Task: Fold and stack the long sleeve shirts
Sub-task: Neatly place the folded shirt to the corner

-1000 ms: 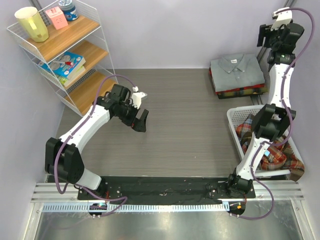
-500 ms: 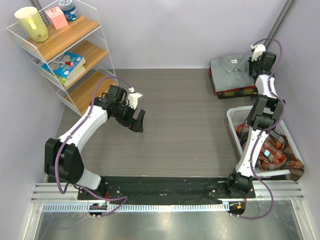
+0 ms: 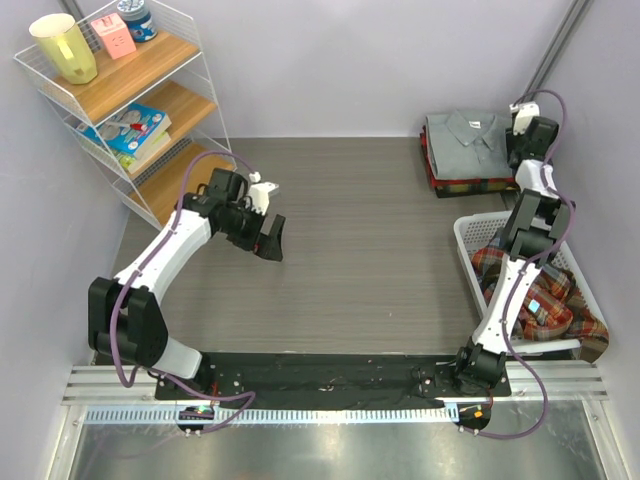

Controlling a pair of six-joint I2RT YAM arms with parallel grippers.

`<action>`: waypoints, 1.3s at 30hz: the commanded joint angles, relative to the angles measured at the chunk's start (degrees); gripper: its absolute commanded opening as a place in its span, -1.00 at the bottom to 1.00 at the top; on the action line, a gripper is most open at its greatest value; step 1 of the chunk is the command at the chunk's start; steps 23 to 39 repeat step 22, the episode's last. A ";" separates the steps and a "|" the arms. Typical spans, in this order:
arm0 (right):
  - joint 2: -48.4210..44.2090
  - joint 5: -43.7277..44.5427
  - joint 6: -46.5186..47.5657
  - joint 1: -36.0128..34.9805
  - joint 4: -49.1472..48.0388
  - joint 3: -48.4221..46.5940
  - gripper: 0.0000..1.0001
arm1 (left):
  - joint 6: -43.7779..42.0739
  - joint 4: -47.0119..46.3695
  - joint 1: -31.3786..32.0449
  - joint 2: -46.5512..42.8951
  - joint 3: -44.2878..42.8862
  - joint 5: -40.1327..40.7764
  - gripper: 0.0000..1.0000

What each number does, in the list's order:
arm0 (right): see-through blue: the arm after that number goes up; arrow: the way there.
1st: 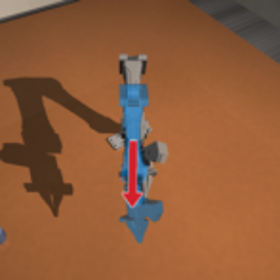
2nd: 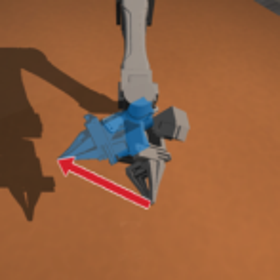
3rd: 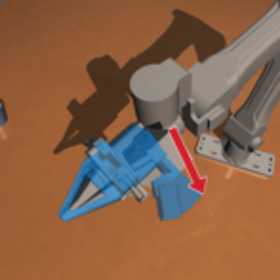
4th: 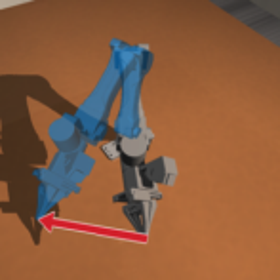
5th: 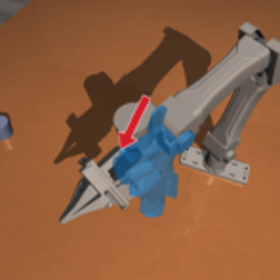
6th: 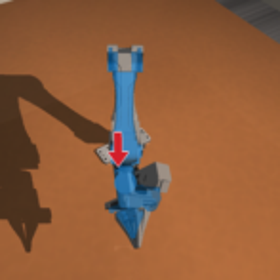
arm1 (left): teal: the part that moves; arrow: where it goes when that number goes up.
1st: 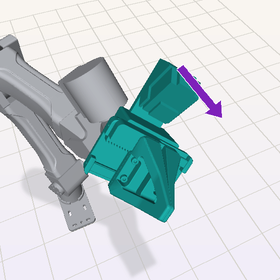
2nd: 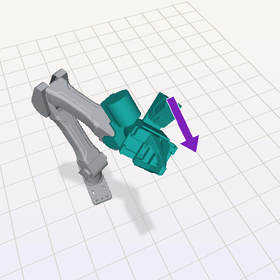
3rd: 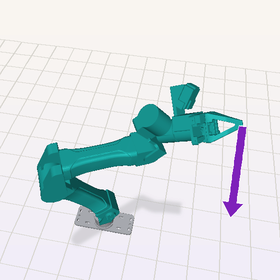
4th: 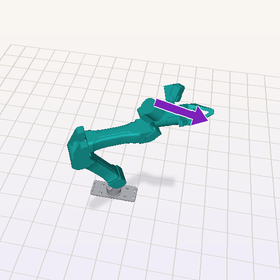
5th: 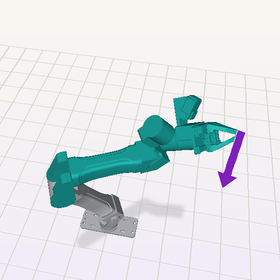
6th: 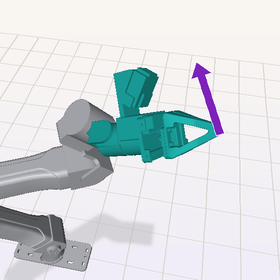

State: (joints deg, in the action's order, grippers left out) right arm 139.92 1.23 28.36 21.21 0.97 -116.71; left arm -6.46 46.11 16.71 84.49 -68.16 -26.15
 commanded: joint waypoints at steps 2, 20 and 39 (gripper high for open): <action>-15.09 -2.62 -4.62 1.29 2.10 -2.57 0.38 | 3.82 0.12 -1.68 -1.52 -8.64 1.80 1.00; -60.36 -15.39 -14.11 -28.90 30.14 35.38 0.99 | 1.38 1.36 1.74 -2.90 -13.50 18.66 1.00; -65.44 -13.72 -15.96 -32.18 29.70 42.31 1.00 | 1.45 0.04 4.80 -4.68 -10.07 22.53 1.00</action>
